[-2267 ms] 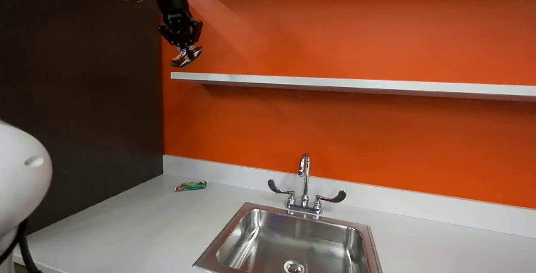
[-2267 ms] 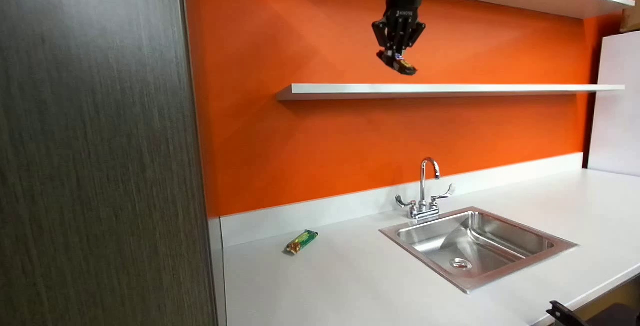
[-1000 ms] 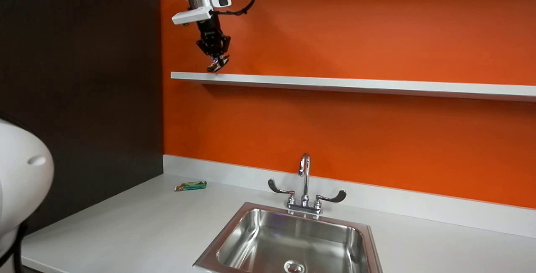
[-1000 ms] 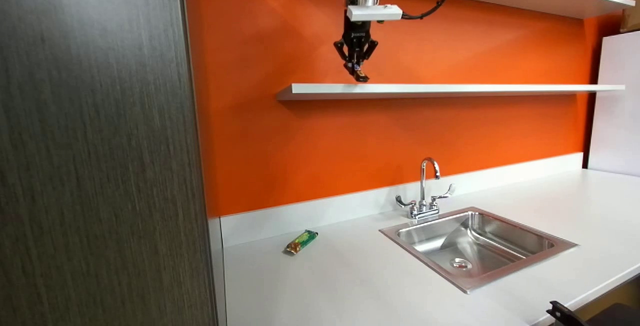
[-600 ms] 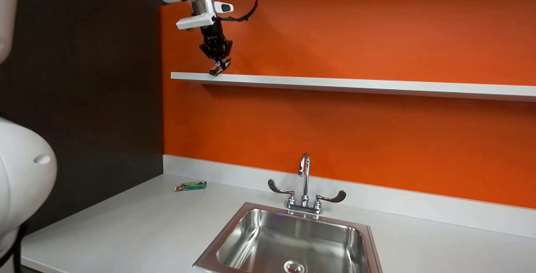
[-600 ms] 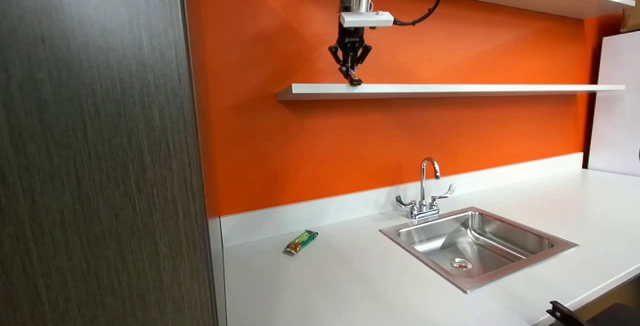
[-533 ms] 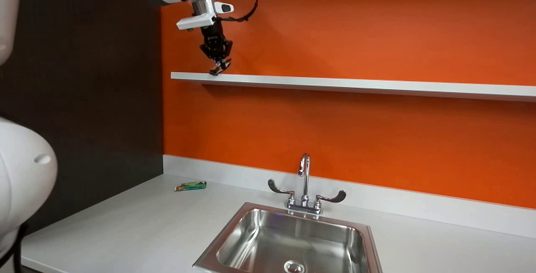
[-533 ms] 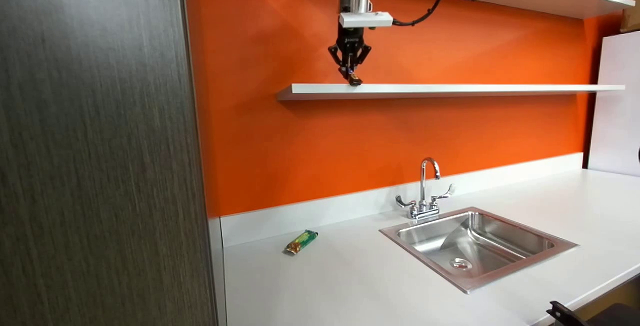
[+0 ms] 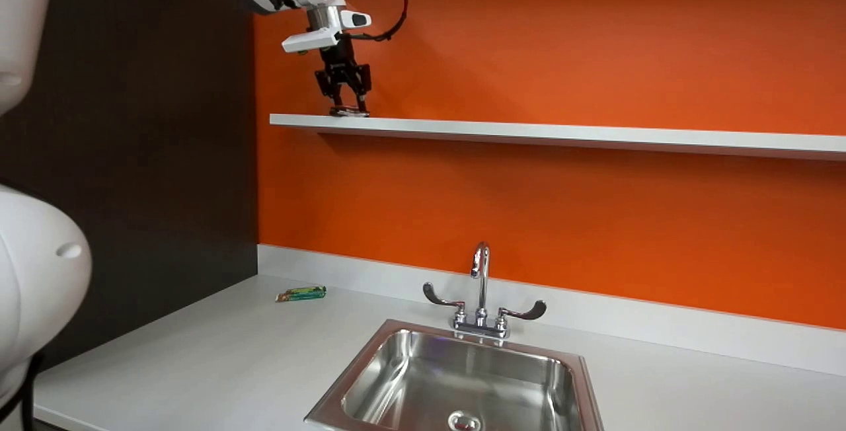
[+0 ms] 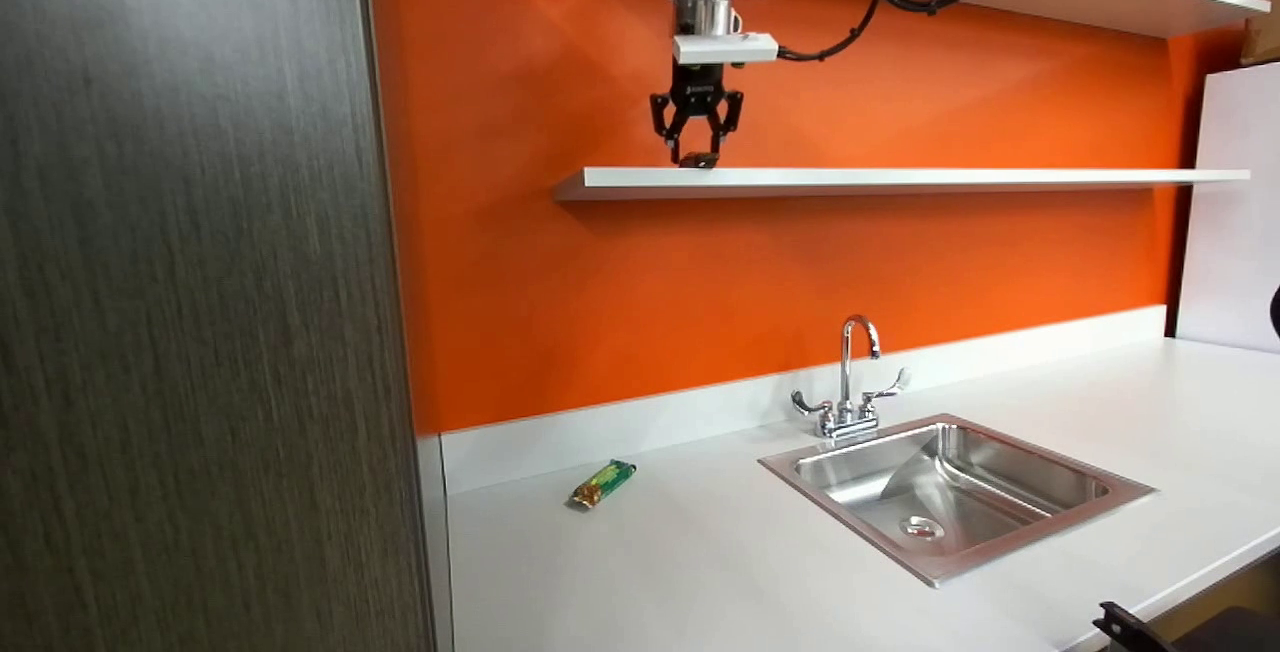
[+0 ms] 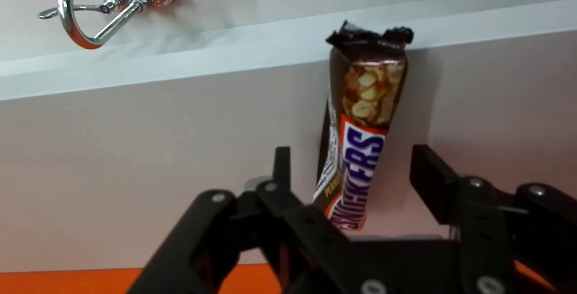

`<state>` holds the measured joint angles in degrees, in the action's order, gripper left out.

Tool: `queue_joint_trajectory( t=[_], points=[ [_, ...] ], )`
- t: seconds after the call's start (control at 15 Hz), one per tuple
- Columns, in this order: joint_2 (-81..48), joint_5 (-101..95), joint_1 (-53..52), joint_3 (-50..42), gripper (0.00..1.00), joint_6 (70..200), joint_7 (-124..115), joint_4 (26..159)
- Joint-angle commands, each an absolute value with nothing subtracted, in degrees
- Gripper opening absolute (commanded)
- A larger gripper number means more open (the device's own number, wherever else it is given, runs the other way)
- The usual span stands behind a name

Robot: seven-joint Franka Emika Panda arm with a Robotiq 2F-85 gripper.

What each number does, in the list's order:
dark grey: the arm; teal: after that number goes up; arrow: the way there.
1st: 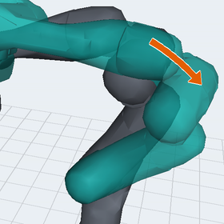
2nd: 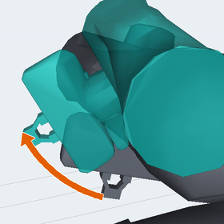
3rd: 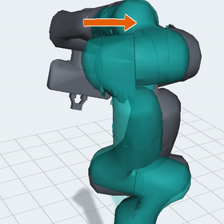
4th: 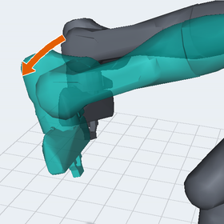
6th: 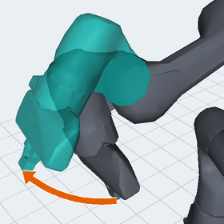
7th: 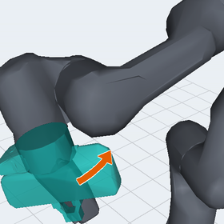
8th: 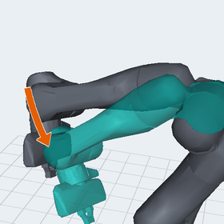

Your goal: Put the snickers bar on the bottom shelf

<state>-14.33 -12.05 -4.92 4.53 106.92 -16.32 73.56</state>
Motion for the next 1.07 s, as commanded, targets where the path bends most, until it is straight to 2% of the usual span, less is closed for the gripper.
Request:
queue_joint_trajectory(
  t=[0.0,0.73,1.0],
  points=[
    [-11.56,-12.51,-4.99,4.15,0.99,104.44,-18.38,75.48],
    [7.36,-9.83,-4.56,3.89,1.00,92.67,-11.74,94.44],
    [15.70,-6.19,-4.47,3.57,1.00,93.25,-5.72,105.69]
  ],
)
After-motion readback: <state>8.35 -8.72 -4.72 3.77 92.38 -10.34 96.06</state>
